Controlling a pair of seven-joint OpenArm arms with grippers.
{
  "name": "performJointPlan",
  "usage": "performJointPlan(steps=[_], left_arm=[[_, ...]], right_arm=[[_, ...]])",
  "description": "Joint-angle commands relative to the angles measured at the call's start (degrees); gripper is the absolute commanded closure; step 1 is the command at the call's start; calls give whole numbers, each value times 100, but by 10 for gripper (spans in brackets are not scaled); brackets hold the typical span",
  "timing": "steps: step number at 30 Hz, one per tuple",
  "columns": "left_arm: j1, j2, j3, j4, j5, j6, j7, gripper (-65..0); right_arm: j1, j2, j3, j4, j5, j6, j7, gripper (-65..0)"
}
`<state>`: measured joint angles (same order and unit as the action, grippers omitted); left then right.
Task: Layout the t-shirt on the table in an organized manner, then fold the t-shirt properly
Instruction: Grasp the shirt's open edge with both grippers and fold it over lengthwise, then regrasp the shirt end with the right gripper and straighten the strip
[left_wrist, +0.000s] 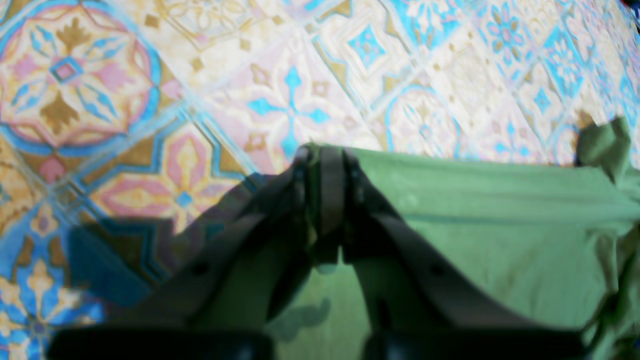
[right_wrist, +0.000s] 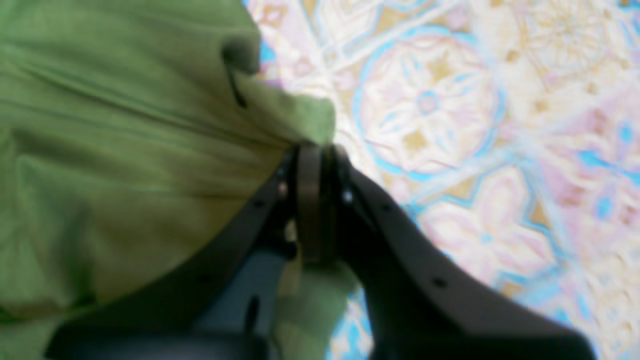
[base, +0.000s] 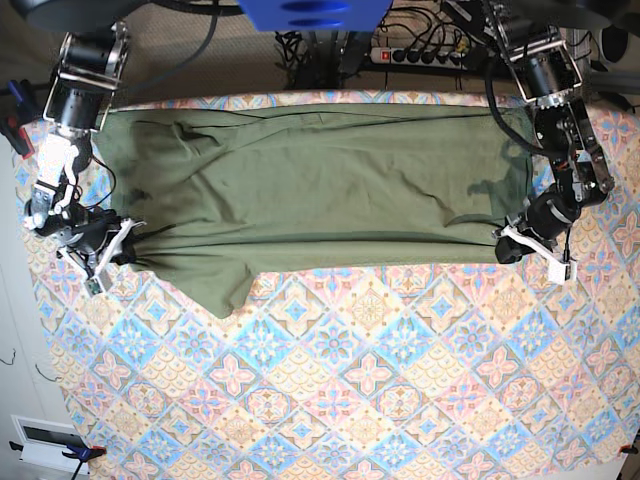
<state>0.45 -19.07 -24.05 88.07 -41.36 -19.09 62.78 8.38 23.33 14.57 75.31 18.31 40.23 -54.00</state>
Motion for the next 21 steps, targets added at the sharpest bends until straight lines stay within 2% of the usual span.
performJointPlan(steps=[1, 8, 15, 21], left_arm=[[30, -137, -25, 199, -123, -3, -111, 0], [522, -251, -25, 296, -395, -3, -111, 0], [1138, -260, -43, 841, -457, -3, -111, 0], [1560, -269, -606, 1087, -457, -3, -67, 0]], right_arm=[[45, 150, 192, 271, 38, -23, -20, -33], [-860, 150, 763, 1441, 64, -23, -591, -33], [-1722, 150, 1185, 2091, 1277, -23, -723, -33], [-2091, 150, 1308, 2434, 1391, -23, -1119, -33]])
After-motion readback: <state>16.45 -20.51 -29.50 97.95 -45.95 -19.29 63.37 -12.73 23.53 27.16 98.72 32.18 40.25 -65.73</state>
